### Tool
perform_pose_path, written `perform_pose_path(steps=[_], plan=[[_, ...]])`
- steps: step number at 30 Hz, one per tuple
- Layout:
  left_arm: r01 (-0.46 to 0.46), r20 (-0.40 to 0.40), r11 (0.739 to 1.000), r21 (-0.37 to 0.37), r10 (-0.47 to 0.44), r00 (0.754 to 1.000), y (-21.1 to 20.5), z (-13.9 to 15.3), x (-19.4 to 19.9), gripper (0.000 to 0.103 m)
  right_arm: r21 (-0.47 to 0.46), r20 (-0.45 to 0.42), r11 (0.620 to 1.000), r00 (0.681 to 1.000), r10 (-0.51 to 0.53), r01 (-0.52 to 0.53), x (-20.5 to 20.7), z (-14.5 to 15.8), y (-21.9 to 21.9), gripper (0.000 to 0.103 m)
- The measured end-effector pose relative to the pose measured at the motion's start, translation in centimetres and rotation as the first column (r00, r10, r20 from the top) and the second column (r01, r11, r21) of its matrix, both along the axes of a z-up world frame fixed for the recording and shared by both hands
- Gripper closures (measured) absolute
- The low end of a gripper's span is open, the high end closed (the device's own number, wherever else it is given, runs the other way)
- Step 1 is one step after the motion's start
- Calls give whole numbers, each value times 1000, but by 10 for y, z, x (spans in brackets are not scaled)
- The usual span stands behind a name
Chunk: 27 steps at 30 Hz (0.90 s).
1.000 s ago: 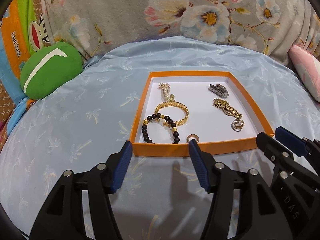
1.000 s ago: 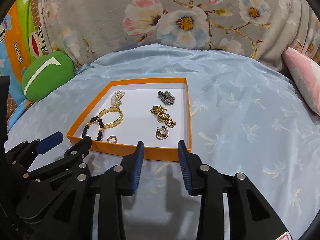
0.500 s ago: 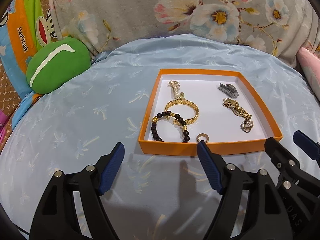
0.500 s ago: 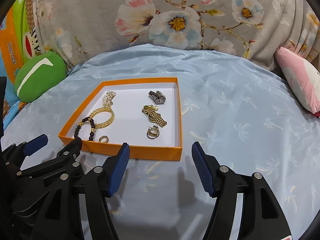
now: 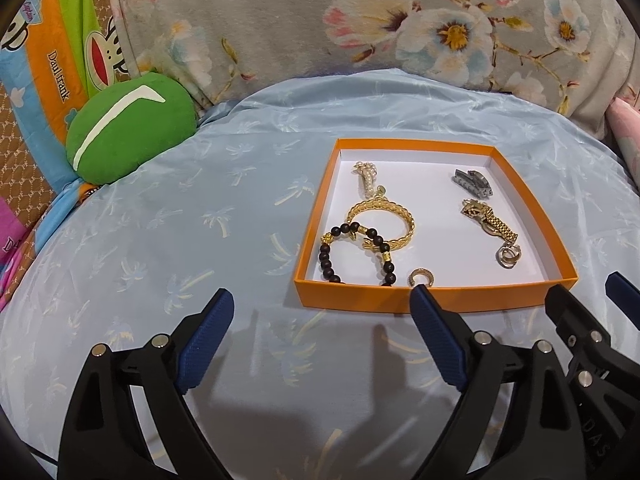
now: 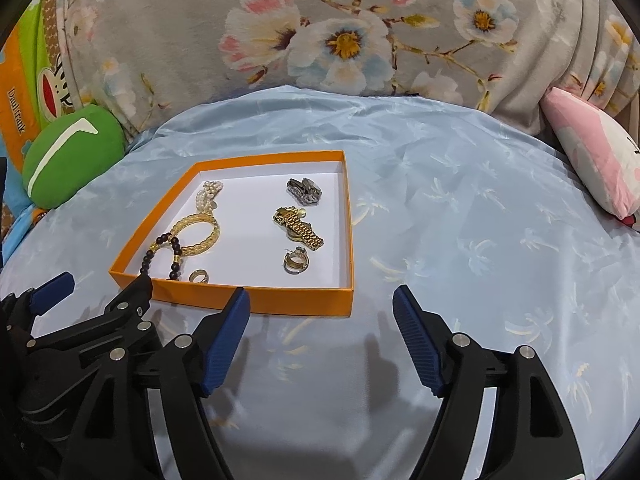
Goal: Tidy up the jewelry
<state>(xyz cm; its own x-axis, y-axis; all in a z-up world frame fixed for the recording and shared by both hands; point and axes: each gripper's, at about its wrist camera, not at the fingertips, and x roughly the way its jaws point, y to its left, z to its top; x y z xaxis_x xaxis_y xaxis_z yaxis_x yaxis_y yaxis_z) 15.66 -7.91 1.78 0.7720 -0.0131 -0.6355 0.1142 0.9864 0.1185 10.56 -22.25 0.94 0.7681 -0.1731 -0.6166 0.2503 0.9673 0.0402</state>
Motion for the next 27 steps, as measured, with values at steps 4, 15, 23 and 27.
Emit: perform_pose_path(steps=[4, 15, 23, 27], plan=[[-6, 5, 1000, 7, 6, 1000, 0, 0, 0, 14, 8, -7, 1000, 1000, -1, 1, 0, -1, -2, 29], [-13, 8, 1000, 2, 13, 1000, 1, 1, -1, 14, 7, -21, 1000, 1000, -4, 4, 1, -3, -2, 28], [-16, 1, 1000, -2, 16, 1000, 3, 1, 0, 14, 4, -27, 1000, 1000, -3, 3, 1, -3, -1, 28], [-15, -2, 1000, -3, 15, 1000, 3, 1, 0, 14, 4, -27, 1000, 1000, -3, 3, 1, -3, -1, 28]])
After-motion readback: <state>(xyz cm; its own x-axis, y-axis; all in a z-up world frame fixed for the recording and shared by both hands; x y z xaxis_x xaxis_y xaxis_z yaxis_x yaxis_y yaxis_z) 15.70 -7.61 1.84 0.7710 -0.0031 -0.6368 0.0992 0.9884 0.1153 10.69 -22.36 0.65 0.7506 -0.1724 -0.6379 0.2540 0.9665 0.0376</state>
